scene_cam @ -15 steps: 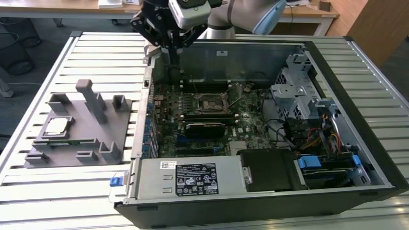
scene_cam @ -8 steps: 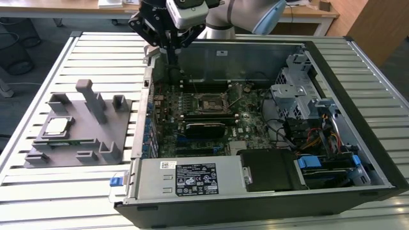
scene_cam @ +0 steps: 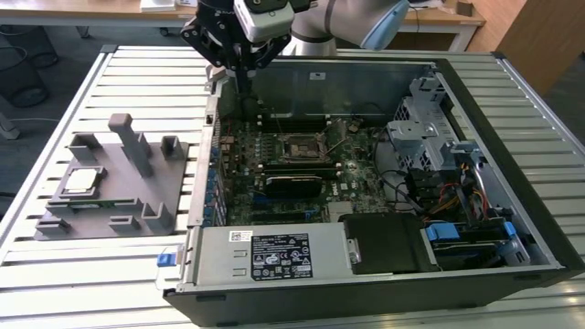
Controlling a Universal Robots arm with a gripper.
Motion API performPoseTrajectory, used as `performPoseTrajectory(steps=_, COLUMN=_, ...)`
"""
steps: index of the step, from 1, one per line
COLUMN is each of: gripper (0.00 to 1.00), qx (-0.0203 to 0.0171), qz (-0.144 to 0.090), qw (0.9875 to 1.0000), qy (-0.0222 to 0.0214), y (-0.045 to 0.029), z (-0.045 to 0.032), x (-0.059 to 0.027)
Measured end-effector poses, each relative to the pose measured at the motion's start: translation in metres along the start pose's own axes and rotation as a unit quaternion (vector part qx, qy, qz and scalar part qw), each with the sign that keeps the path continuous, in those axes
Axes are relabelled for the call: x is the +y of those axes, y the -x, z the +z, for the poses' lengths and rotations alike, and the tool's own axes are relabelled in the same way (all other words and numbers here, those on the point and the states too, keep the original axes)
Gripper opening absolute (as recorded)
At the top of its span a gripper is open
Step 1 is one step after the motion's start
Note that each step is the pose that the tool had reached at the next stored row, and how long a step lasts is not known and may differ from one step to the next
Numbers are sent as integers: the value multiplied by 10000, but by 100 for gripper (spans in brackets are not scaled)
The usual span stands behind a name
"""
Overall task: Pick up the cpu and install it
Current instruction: 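Reach for the cpu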
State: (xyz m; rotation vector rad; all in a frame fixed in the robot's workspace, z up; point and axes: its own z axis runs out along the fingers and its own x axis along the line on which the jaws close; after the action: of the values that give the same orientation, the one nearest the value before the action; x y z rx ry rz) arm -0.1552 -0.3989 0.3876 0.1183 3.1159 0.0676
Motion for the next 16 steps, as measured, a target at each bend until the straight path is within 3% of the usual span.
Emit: performPoseTrajectory(steps=16, gripper=11, qx=4, qz=0, qw=10000, qy=0, y=-101, z=13, x=-8)
